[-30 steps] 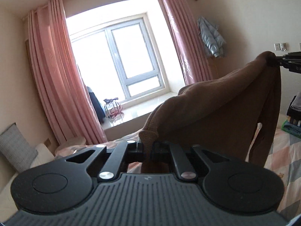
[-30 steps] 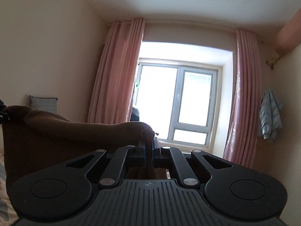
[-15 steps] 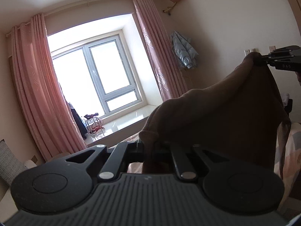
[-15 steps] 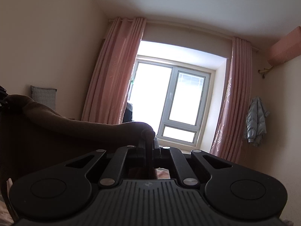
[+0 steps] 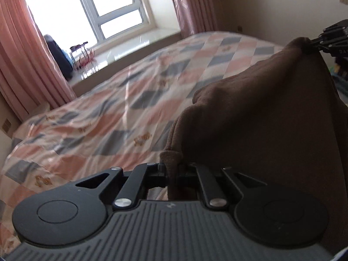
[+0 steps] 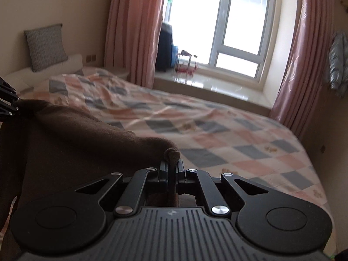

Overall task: Fold clothes
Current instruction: 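Grasp the shirt shoulders with both grippers and lift it up, then lay the lifted shirt flat on the bed and open both grippers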

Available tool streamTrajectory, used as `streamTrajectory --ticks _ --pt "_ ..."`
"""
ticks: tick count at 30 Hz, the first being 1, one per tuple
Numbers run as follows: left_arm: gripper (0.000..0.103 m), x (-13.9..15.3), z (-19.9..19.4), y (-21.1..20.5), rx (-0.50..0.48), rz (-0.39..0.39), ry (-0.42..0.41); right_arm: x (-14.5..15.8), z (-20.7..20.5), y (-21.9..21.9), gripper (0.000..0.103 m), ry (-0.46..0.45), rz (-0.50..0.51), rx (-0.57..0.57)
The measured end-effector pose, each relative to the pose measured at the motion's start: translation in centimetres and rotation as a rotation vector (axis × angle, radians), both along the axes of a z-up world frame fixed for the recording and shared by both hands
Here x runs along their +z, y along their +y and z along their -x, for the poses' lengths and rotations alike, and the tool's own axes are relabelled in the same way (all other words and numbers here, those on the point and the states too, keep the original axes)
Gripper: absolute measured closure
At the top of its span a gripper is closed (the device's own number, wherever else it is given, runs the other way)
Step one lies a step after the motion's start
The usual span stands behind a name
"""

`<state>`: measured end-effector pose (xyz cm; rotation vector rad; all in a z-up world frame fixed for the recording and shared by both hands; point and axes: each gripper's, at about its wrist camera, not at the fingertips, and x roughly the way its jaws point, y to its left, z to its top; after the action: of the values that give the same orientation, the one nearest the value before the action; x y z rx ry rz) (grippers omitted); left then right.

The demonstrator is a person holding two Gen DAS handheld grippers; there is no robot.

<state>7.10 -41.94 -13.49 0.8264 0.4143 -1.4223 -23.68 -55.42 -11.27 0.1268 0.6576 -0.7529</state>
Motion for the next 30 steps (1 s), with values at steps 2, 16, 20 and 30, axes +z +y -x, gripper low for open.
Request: streamTrajectory --ticks 2,16,20,30 --pt "0.090 -6.0 -2.2 -5.5 0.080 -0.074 0.017 -5.9 -3.3 -5.1 0.098 0.072 -0.075 -0.001" --pt "0.080 -14.7 -8.0 0.8 0.481 -0.293 0.225 -18.6 9.9 -6.4 0.052 -0.070 -0.571 -0.362" --pt "0.080 -12.9 -3.6 11.5 0.462 -0.361 0.364 -17.4 19.2 3.0 0.052 -0.156 -0.766 -0.524" --pt "0.080 -13.6 9.9 20.7 0.194 -0.456 0.603 -20.3 26.8 23.9 0.052 -0.501 -1.085 -0.896"
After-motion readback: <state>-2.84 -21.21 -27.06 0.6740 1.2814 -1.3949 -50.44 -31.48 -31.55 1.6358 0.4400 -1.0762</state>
